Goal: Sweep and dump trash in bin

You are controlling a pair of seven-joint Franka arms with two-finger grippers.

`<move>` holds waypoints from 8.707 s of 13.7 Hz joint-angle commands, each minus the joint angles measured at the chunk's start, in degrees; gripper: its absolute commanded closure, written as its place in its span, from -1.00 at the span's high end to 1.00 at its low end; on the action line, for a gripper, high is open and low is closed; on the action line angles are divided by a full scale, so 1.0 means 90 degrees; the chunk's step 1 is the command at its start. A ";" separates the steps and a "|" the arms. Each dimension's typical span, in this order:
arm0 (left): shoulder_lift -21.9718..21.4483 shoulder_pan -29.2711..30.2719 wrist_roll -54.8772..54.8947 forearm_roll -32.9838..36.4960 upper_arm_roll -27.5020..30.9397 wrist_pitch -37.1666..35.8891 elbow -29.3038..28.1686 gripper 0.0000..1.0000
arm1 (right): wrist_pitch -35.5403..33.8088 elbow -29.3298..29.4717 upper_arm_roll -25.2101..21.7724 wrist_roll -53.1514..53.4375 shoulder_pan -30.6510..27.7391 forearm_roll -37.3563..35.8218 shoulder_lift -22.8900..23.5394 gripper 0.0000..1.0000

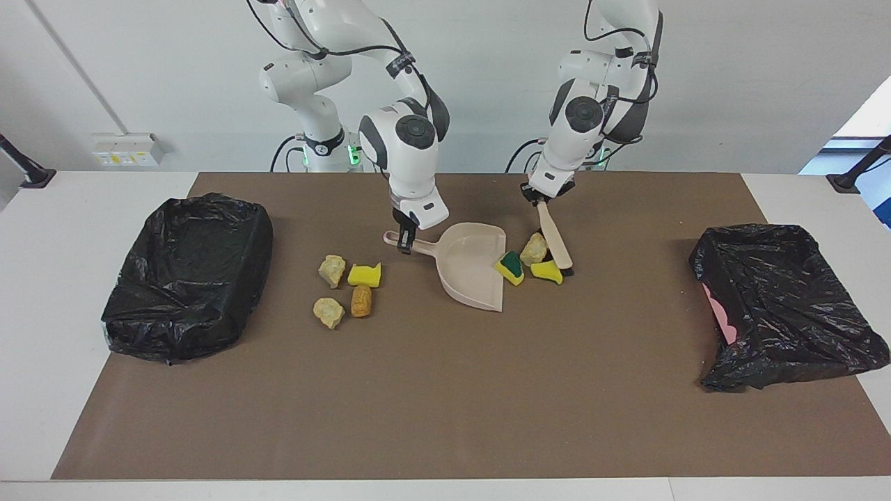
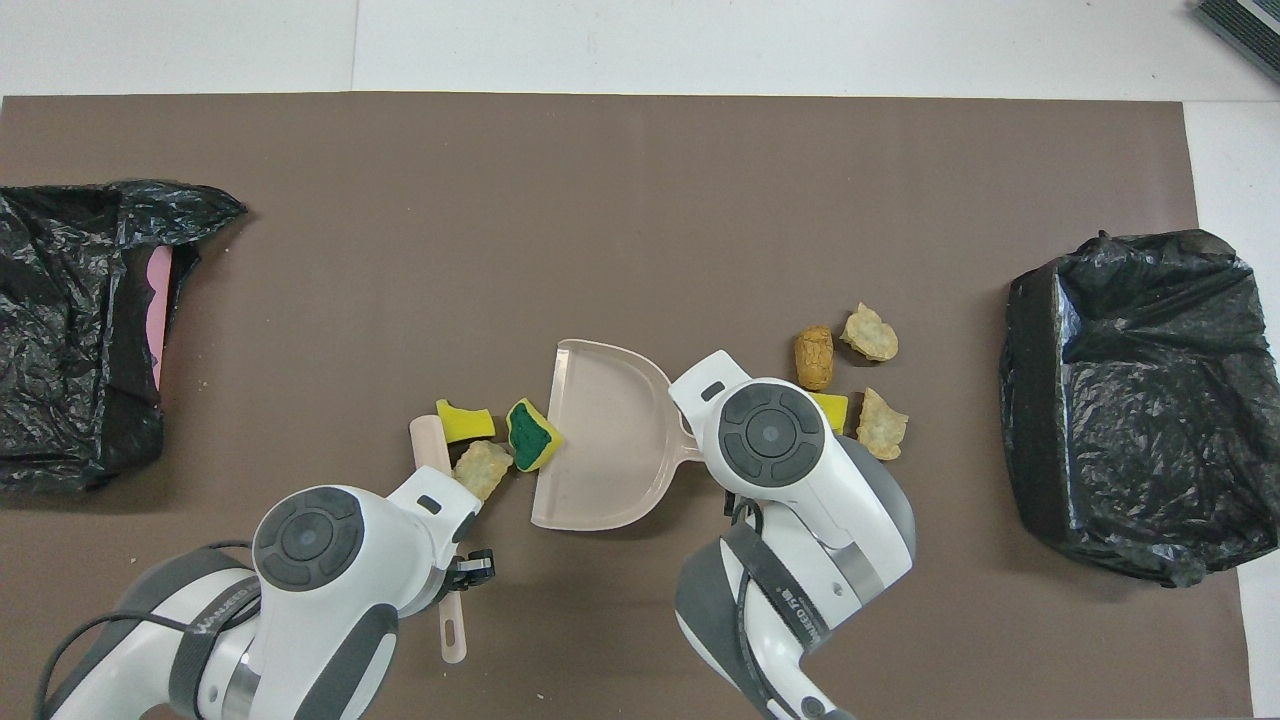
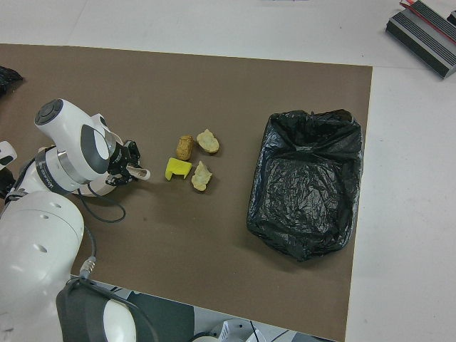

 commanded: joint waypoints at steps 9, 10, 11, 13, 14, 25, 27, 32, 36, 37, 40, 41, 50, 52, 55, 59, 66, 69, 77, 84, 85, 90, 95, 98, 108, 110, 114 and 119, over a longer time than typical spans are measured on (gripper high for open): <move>0.0907 -0.1401 0.0115 -0.0947 0.0047 0.0165 0.1437 -1.00 | 0.0051 -0.0121 0.0016 0.0142 -0.0067 -0.0184 -0.0044 -1.00; 0.0947 -0.1469 0.0057 -0.0947 0.0047 0.0038 0.1584 -1.00 | 0.0041 -0.0121 0.0016 0.0142 -0.0067 -0.0184 -0.0044 -1.00; 0.0851 -0.1421 0.0037 -0.0947 0.0057 -0.0359 0.1663 -1.00 | 0.0051 -0.0121 0.0016 0.0152 -0.0067 -0.0184 -0.0044 -1.00; 0.0587 -0.1372 0.0008 -0.0947 0.0125 -0.1481 0.1975 -1.00 | 0.0051 -0.0121 0.0016 0.0172 -0.0067 -0.0184 -0.0044 -1.00; 0.0412 -0.1275 -0.0060 -0.0947 0.0164 -0.1863 0.2054 -1.00 | 0.0051 -0.0121 0.0016 0.0181 -0.0067 -0.0184 -0.0044 -1.00; -0.0966 -0.1245 -0.1496 -0.0732 -0.0439 -0.2416 0.0767 -1.00 | -0.0495 0.0143 0.0016 0.0133 -0.0642 -0.0145 -0.0413 -1.00; -0.0947 -0.1254 -0.1545 -0.0722 -0.0849 -0.1502 0.0329 -1.00 | -0.0681 0.0153 0.0016 0.0036 -0.1062 -0.0086 -0.0813 -1.00; -0.0723 -0.1313 -0.2033 -0.0722 -0.1739 0.0054 -0.0171 -1.00 | -0.1295 0.0386 -0.0023 -0.1212 -0.2378 -0.0066 -0.1673 -1.00; -0.0596 -0.1333 -0.2121 -0.0674 -0.2062 0.0310 -0.0230 -1.00 | -0.1862 0.0738 -0.0043 -0.2705 -0.3891 -0.0057 -0.1831 -1.00; -0.0470 -0.1333 -0.2121 -0.0500 -0.2062 0.0378 -0.0211 -1.00 | -0.1844 0.0739 -0.0052 -0.3125 -0.4263 -0.0057 -0.1831 -1.00; -0.0254 -0.1333 -0.2131 -0.0283 -0.2062 0.0584 -0.0191 -1.00 | -0.1707 0.0739 -0.0091 -0.4522 -0.5211 -0.0212 -0.1831 -1.00; -0.0254 -0.1333 -0.2121 -0.0283 -0.2062 0.0574 -0.0191 -1.00 | -0.1639 0.0758 -0.0091 -0.4951 -0.5533 -0.0406 -0.1840 -1.00; -0.0049 -0.1245 -0.2220 -0.0283 -0.2072 0.0555 -0.0143 1.00 | -0.0418 0.0709 -0.0101 -0.6332 -0.6572 -0.2563 -0.1499 -1.00; 0.0029 -0.1061 -0.1733 -0.0283 -0.2062 0.0467 0.0061 1.00 | -0.0175 0.0642 -0.0082 -0.6371 -0.6416 -0.3218 -0.1499 -1.00; 0.0068 -0.0427 -0.0972 -0.0225 -0.2043 -0.0126 0.0733 1.00 | -0.0028 0.0583 -0.0072 -0.6420 -0.6288 -0.3688 -0.1509 -1.00; 0.0098 0.0958 0.0395 0.0322 -0.2043 -0.0898 0.2109 1.00 | 0.0128 0.0582 -0.0023 -0.6488 -0.6288 -0.4069 -0.1538 -1.00; 0.0713 0.2163 0.1306 0.0957 -0.2023 -0.2697 0.4544 1.00 | 0.0011 0.0330 -0.0004 -0.6372 -0.6122 -0.4704 -0.2152 -1.00; 0.0694 0.2649 0.1763 0.0948 -0.2023 -0.2911 0.4914 1.00 | 0.0022 -0.0129 -0.0004 -0.5564 -0.6112 -0.5162 -0.2513 -1.00; 0.0723 0.1851 0.3249 0.0957 0.0173 -0.4015 0.5941 1.00 | 0.0119 -0.1087 0.0016 -0.4537 -0.5518 -0.6509 -0.3412 -1.00; 0.0976 0.1939 0.3552 0.0957 0.0672 -0.4464 0.6439 1.00 | -0.1089 -0.1263 0.0338 -0.4018 -0.4660 -0.6824 -0.3696 -1.00; 0.0986 0.1939 0.3572 0.0948 0.0730 -0.4552 0.6565 1.00 | -0.1150 -0.1254 0.0338 -0.4008 -0.4580 -0.6834 -0.3696 -1.00; 0.1162 0.1939 0.3816 0.0947 0.0838 -0.4690 0.6810 1.00 | -0.1160 -0.1205 0.0280 -0.3979 -0.4667 -0.6824 -0.3686 -1.00; 0.1250 0.1988 0.3982 0.0957 0.0877 -0.4699 0.6898 1.00 | -0.1189 -0.0474 -0.0120 -0.4358 -0.4667 -0.5941 -0.3696 -1.00; 0.1289 0.1988 0.3982 0.1113 0.0868 -0.4758 0.6996 1.00 | -0.1422 0.0005 -0.0199 -0.4204 -0.4667 -0.4603 -0.3667 -1.00; 0.1289 0.2115 0.4011 0.1104 0.0682 -0.4758 0.7016 1.00 | -0.2908 0.0553 0.1127 0.1387 -0.4560 -0.1523 -0.2955 -1.00; 0.1270 0.2115 0.4021 0.1133 0.0682 -0.4748 0.7016 1.00 | -0.3063 0.0776 0.1557 0.2645 -0.4560 -0.1094 -0.2624 -1.00; 0.1240 0.2095 0.4021 0.1143 0.0692 -0.4700 0.6986 1.00 | -0.3006 0.1138 0.2260 0.4824 -0.4501 -0.0333 -0.1872 -1.00; 0.1192 0.2076 0.4011 0.1143 0.0692 -0.4690 0.6948 1.00 | -0.2851 0.2260 0.2350 0.7274 -0.3205 -0.0262 -0.0233 -1.00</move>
